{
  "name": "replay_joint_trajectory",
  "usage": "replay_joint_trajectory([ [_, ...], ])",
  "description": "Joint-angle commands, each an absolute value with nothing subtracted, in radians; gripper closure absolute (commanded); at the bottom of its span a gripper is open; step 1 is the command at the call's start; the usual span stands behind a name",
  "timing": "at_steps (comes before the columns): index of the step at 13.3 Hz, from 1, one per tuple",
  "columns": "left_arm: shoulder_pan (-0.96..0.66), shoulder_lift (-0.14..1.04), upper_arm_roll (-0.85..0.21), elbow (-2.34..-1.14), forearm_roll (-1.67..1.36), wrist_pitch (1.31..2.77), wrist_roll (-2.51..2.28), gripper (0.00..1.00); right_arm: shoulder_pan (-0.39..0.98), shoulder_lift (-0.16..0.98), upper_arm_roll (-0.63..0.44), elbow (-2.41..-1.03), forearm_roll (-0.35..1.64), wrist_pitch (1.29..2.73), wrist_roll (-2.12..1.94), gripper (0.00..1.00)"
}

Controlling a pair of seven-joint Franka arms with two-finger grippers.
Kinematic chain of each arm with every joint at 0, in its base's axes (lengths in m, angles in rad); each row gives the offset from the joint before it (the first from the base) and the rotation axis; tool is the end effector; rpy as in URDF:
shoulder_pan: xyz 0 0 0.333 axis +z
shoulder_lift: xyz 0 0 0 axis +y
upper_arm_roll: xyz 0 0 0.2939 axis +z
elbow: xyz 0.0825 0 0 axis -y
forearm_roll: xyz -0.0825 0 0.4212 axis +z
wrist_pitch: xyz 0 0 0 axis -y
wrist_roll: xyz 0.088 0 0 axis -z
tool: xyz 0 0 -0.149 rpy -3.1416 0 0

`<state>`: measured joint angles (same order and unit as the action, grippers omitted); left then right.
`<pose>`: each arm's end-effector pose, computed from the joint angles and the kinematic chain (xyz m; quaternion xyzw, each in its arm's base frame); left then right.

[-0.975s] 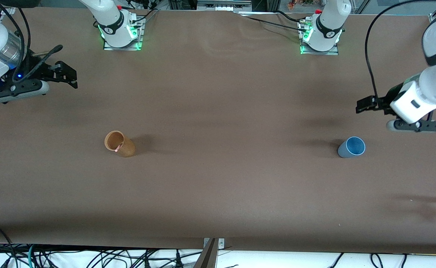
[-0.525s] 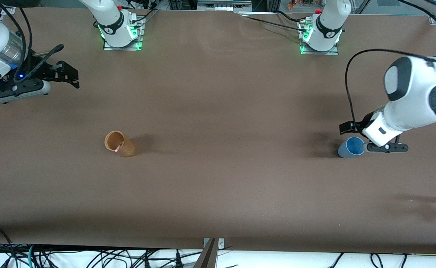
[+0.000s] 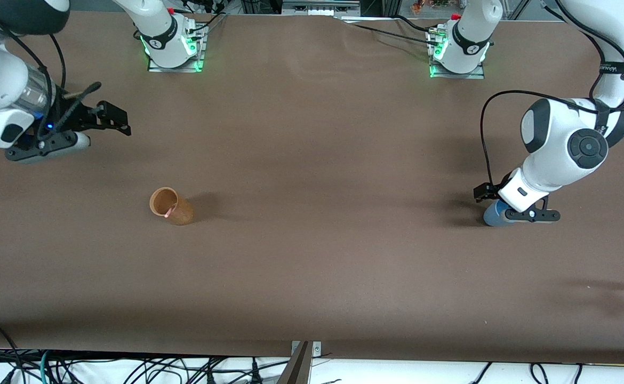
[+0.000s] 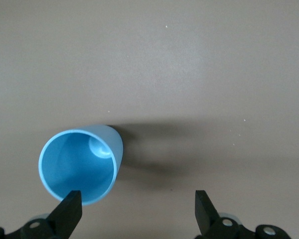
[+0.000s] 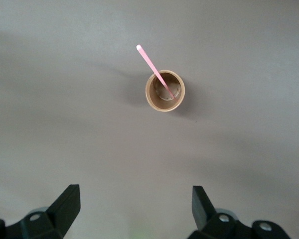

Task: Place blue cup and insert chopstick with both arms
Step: 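Lower the left gripper onto the blue cup while the right gripper advances, then grasp the blue cup with the left gripper while the right gripper descends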

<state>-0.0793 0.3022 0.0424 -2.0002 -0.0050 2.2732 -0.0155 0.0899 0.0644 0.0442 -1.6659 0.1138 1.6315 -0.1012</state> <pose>0.6180 -0.0228 0.2177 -0.9998 0.0099 0.0143 0.0048 0.5957 0.0963 0.4796 -0.9909 -0.1109 0.0502 0.0571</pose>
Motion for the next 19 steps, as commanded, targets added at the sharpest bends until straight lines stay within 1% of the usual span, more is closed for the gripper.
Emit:
replay_joint_trajectory([
  [1, -0.089, 0.324, 0.055, -2.005, 0.015, 2.318, -0.018, 0.00, 0.094, 0.100, 0.044, -1.626, 0.120, 1.629, -0.109, 0.00],
  [2, -0.089, 0.334, 0.057, -2.003, 0.015, 2.333, -0.018, 0.00, 0.095, 0.129, 0.046, -1.626, 0.115, 1.644, -0.107, 0.00],
  [5, -0.089, 0.362, 0.058, -2.003, 0.017, 2.382, -0.017, 0.00, 0.100, 0.156, 0.051, -1.617, 0.055, 1.673, -0.132, 0.00],
  [6, -0.089, 0.370, 0.058, -2.005, 0.017, 2.396, -0.017, 0.00, 0.104, 0.187, 0.052, -1.617, 0.046, 1.686, -0.138, 0.00],
  [9, -0.089, 0.373, 0.060, -2.022, 0.017, 2.416, -0.017, 0.00, 0.117, 0.212, 0.052, -1.614, 0.022, 1.712, -0.146, 0.00],
  [12, -0.089, 0.370, 0.060, -2.095, 0.017, 2.517, -0.017, 0.00, 0.170, 0.290, 0.052, -1.614, -0.028, 1.807, -0.144, 0.01],
  [14, -0.089, 0.371, 0.060, -2.126, 0.017, 2.562, -0.017, 0.01, 0.175, 0.337, 0.052, -1.617, -0.028, 1.845, -0.143, 0.01],
  [15, -0.089, 0.371, 0.060, -2.131, 0.017, 2.566, -0.009, 0.23, 0.178, 0.362, 0.052, -1.617, -0.029, 1.868, -0.144, 0.01],
  [16, -0.087, 0.368, 0.060, -2.131, 0.017, 2.565, -0.003, 0.64, 0.179, 0.385, 0.052, -1.618, -0.029, 1.888, -0.144, 0.01],
  [17, -0.087, 0.368, 0.063, -2.128, 0.017, 2.554, -0.005, 0.87, 0.179, 0.412, 0.052, -1.618, -0.031, 1.911, -0.144, 0.02],
  [18, -0.087, 0.367, 0.069, -2.123, 0.015, 2.546, -0.005, 1.00, 0.179, 0.438, 0.052, -1.623, -0.031, 1.939, -0.146, 0.05],
  [19, -0.087, 0.367, 0.077, -2.120, 0.015, 2.539, -0.006, 1.00, 0.178, 0.458, 0.051, -1.623, -0.031, 1.956, -0.146, 0.08],
])
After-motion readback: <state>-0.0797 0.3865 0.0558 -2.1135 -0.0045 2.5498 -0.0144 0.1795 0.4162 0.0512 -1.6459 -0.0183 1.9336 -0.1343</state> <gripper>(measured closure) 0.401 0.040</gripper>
